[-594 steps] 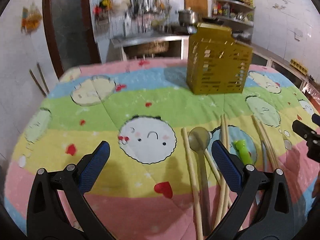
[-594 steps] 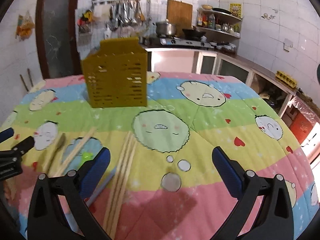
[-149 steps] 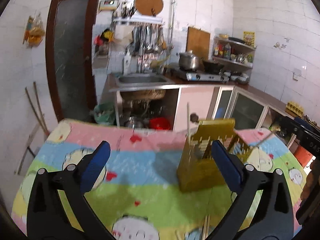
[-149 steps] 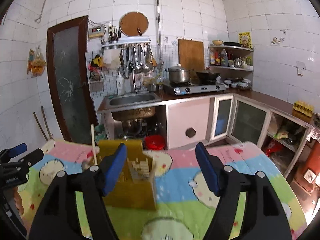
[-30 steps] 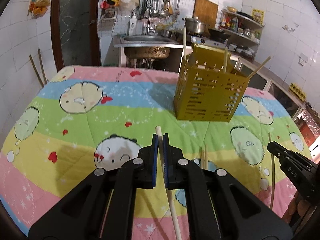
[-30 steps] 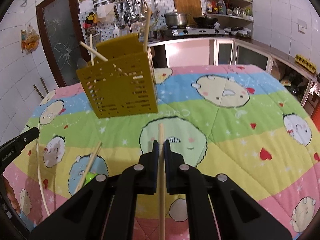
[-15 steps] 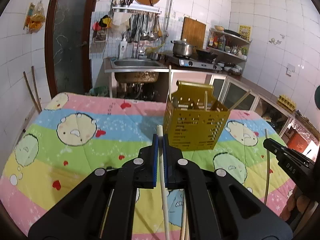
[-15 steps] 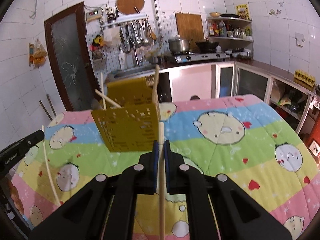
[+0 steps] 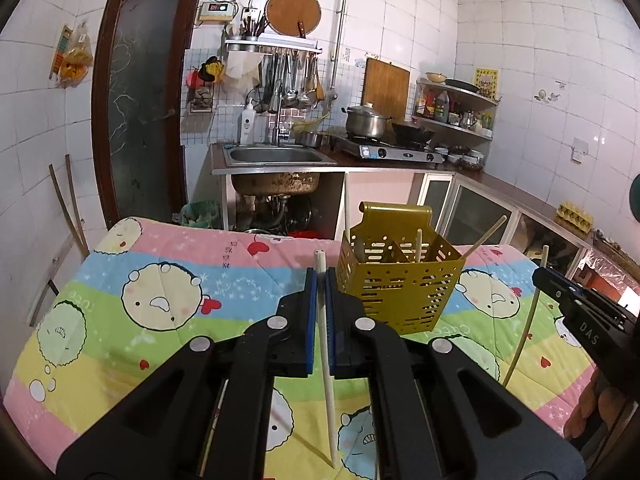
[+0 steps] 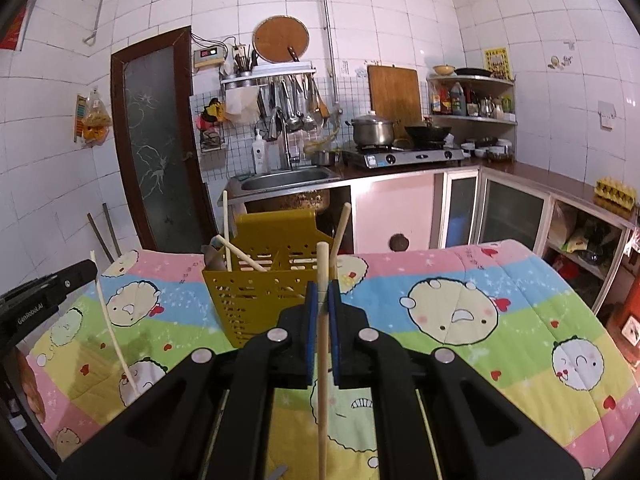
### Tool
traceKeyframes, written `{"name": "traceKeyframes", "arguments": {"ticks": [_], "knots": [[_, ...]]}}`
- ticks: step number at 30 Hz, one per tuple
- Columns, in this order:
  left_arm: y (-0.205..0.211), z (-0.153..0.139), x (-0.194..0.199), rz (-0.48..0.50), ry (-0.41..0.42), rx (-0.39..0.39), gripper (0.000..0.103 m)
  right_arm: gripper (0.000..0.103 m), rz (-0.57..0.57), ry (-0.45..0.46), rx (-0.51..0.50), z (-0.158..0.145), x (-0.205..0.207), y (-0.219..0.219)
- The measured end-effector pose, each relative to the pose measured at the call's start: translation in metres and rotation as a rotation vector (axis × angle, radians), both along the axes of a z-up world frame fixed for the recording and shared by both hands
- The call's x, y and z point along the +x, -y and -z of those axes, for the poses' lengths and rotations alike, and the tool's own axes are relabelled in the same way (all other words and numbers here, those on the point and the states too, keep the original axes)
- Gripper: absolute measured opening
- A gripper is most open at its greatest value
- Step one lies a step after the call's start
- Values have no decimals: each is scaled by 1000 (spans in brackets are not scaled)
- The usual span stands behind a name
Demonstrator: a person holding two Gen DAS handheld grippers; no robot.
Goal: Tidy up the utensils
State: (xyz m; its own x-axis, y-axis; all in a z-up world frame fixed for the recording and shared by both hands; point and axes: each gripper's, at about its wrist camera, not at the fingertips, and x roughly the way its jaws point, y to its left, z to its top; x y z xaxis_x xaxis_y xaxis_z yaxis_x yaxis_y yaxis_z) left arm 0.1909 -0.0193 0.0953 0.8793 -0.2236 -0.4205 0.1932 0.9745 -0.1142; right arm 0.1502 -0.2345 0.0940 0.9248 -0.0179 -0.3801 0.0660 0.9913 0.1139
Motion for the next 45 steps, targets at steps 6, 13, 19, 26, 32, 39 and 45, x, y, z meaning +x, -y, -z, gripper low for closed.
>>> {"name": "traceKeyframes", "arguments": {"ticks": [6, 13, 19, 26, 32, 39, 45], "knots": [[2, -4, -5, 19, 30, 5, 3, 6, -3, 32, 10, 1, -6, 1], [8, -21, -10, 36, 81, 14, 0, 6, -2, 115, 7, -23, -18, 2], [20, -51, -7, 54, 147, 20, 0, 6, -6, 184, 1, -58, -7, 3], [25, -86, 15, 57, 177, 1, 0, 6, -17, 239, 2, -93, 18, 5], [11, -73, 37, 27, 94, 6, 0, 6, -11, 219, 13, -85, 21, 9], [-11, -11, 84, -36, -124, 9, 52, 6, -3, 142, 11, -62, 25, 19], [-14, 47, 129, -71, -281, 44, 56, 6, 21, 70, -16, -52, 26, 27]]}}
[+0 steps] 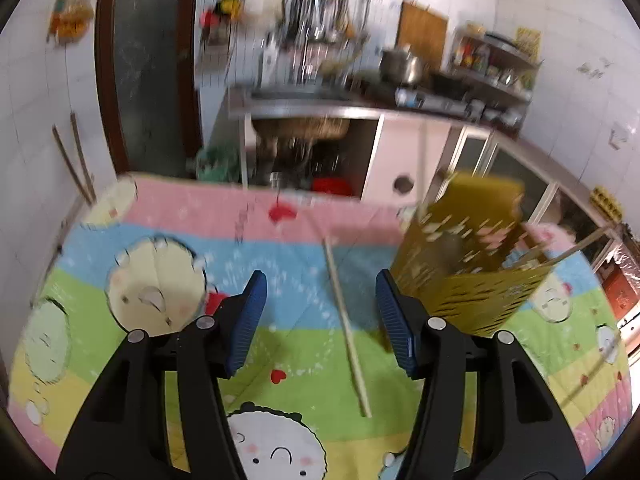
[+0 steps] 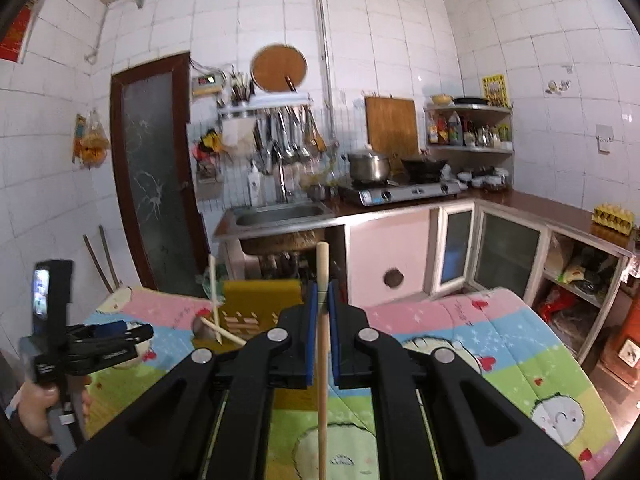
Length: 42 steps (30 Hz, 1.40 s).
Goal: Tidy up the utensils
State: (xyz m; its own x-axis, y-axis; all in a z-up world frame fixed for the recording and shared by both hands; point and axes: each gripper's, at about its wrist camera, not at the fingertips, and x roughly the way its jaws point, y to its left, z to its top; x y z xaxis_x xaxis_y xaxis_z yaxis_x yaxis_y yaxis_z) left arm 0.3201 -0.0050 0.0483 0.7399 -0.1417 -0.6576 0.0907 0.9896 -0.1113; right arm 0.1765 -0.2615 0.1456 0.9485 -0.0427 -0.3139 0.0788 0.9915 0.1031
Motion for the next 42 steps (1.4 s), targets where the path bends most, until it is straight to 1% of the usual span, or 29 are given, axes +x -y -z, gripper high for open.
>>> {"name": "traceKeyframes", "arguments": {"ticks": [3, 6, 9, 12, 14, 18, 22, 26, 27, 28, 30, 32, 33, 35, 37, 38, 39, 40, 42], "knots": [[-2, 29, 24, -23, -78, -1, 55, 6, 20, -32, 3, 7, 4, 12], [-1, 53, 42, -36, -128, 21, 55, 6, 27, -49, 12, 13, 10, 22], [3, 68, 60, -44, -154, 50, 55, 6, 33, -62, 11, 19, 15, 26], [5, 76, 71, -39, -176, 56, 55, 6, 37, -74, 13, 24, 20, 29], [5, 77, 69, -38, -177, 52, 55, 6, 39, -87, 21, 28, 23, 31], [7, 79, 51, -20, -161, 74, 55, 6, 44, -109, 7, 31, 29, 30], [14, 83, 33, 7, -189, 86, 55, 6, 56, -131, 18, 35, 37, 31], [28, 90, 11, 27, -200, 135, 54, 6, 52, -148, 22, 40, 41, 31], [33, 94, 7, 36, -212, 150, 51, 6, 52, -149, 24, 41, 41, 31], [36, 97, 4, 45, -219, 156, 46, 6, 50, -150, 27, 42, 41, 30], [40, 98, -5, 41, -210, 170, 45, 6, 49, -149, 27, 41, 40, 29], [45, 100, -12, 52, -225, 175, 44, 6, 50, -147, 24, 40, 39, 29], [47, 103, -14, 59, -239, 176, 42, 6, 50, -147, 24, 40, 38, 29], [51, 107, -18, 56, -220, 196, 36, 6, 50, -144, 31, 39, 38, 29], [52, 109, -20, 62, -213, 194, 28, 6, 50, -144, 34, 39, 37, 29], [53, 109, -21, 64, -211, 191, 20, 6, 50, -144, 34, 39, 36, 28], [53, 108, -21, 74, -211, 188, 15, 6, 50, -145, 34, 39, 36, 28], [53, 108, -22, 78, -211, 187, 6, 6, 50, -146, 34, 39, 35, 28], [48, 106, -20, 77, -212, 171, 5, 6, 52, -144, 34, 39, 35, 28]]}}
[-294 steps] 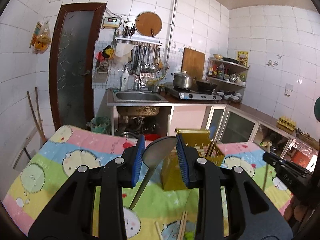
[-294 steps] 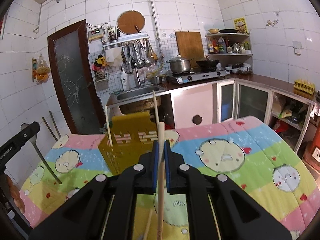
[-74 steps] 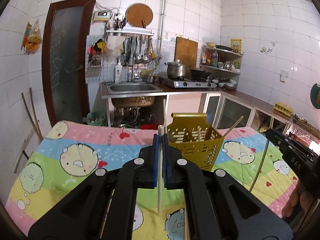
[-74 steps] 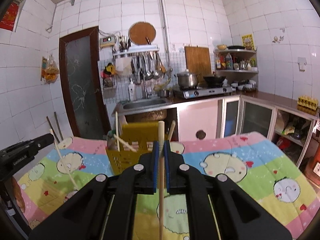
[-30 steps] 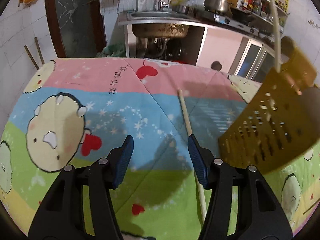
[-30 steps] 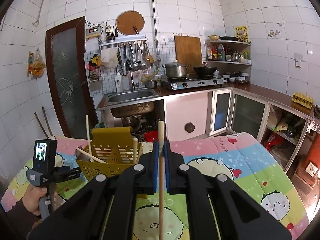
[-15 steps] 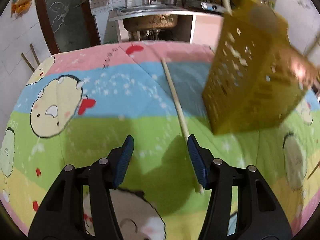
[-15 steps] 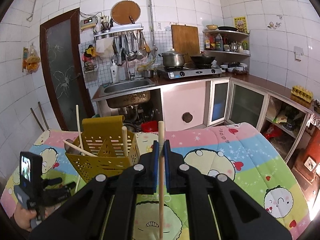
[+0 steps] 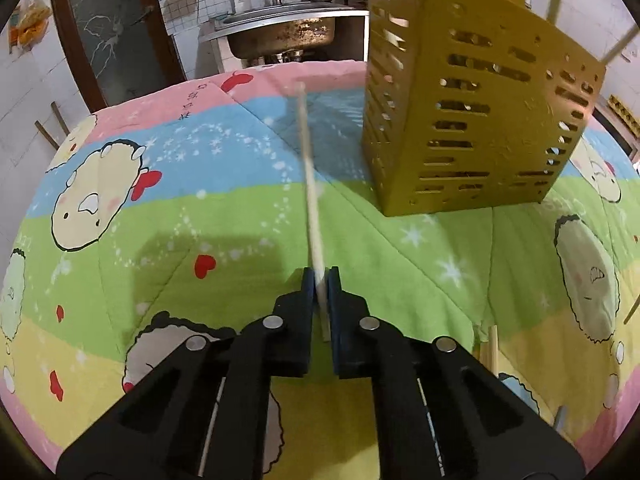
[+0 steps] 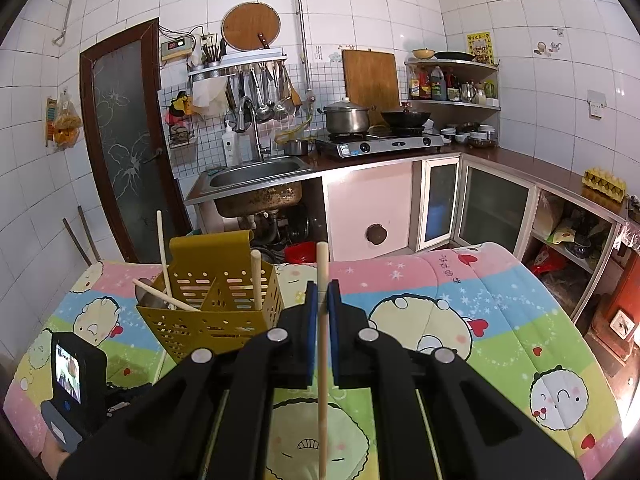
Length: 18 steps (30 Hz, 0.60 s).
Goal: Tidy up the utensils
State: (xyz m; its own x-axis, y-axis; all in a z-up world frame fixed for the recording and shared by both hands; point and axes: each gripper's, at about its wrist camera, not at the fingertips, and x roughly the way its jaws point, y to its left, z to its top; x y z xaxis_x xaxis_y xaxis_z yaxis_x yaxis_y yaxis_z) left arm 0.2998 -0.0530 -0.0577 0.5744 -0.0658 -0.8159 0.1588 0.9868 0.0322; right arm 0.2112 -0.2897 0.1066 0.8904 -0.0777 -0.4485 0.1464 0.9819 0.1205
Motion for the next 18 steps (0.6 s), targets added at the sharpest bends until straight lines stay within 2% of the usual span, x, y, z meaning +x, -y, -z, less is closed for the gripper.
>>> {"name": "traceKeyframes", "arguments": {"ticks": [5, 12, 18], "knots": [[-14, -18, -6, -19, 65, 2, 5, 6, 3, 17, -3, -4, -7, -4], [-35, -75, -32, -45, 223, -13, 5, 6, -2, 46, -20, -14, -17, -14], [-50, -119, -43, -73, 316, -50, 5, 6, -3, 54, -28, -21, -23, -20]]}}
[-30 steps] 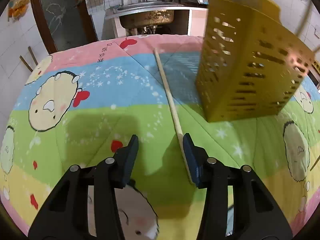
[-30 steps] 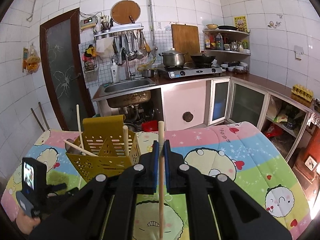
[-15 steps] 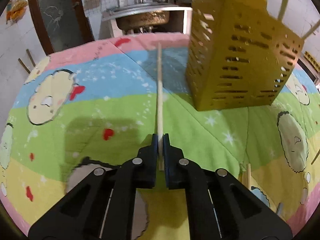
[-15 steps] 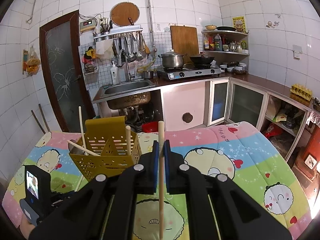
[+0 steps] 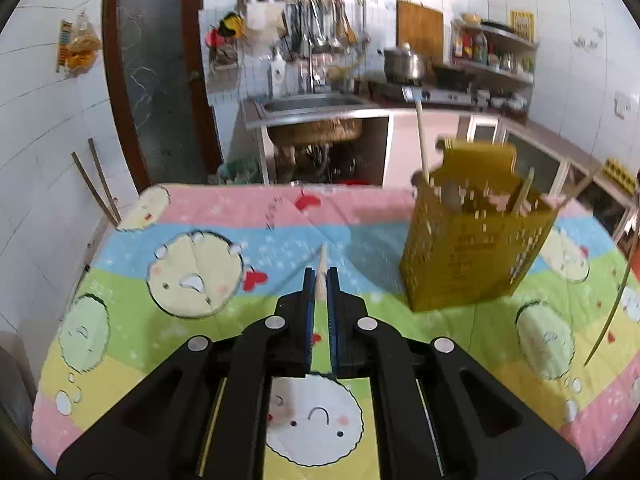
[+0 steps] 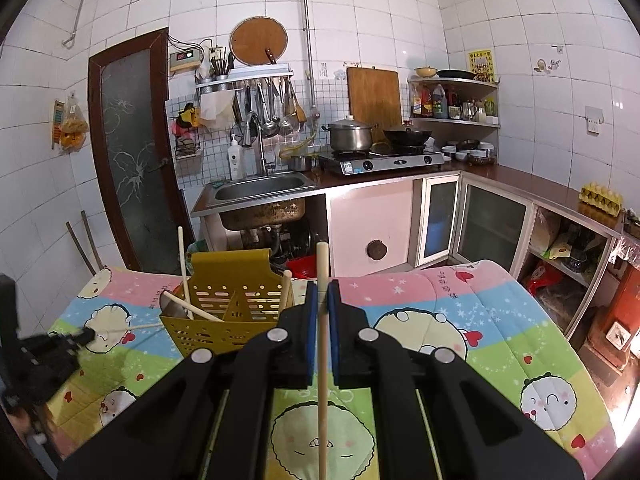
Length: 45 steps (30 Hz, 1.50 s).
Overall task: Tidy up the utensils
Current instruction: 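Carry both held chopsticks up over the yellow holder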
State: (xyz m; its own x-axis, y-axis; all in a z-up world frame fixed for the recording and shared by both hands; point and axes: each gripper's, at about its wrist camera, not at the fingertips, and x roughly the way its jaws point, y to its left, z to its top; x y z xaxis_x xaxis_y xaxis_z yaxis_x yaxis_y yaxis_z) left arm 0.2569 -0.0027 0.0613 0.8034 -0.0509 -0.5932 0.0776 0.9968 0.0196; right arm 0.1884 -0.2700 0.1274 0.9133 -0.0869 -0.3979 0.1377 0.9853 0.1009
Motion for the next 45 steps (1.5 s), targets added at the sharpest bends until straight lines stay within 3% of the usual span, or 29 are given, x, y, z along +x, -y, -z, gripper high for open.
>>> {"name": "traceKeyframes", "arguments": {"ticks": [16, 26, 31, 39, 45], "knots": [[-11, -58, -37, 16, 134, -47, 4, 6, 8, 49, -12, -19, -16, -6], [2, -121, -61, 85, 243, -69, 4, 6, -14, 162, -12, -63, -25, -14], [22, -144, -52, 133, 250, -79, 4, 6, -39, 235, -11, -88, -9, -22], [47, -153, -34, 205, 222, -83, 4, 6, -25, 349, 15, -115, 32, -18], [59, -133, -23, 238, 176, -74, 4, 6, -19, 359, 37, -100, 72, -17]]}}
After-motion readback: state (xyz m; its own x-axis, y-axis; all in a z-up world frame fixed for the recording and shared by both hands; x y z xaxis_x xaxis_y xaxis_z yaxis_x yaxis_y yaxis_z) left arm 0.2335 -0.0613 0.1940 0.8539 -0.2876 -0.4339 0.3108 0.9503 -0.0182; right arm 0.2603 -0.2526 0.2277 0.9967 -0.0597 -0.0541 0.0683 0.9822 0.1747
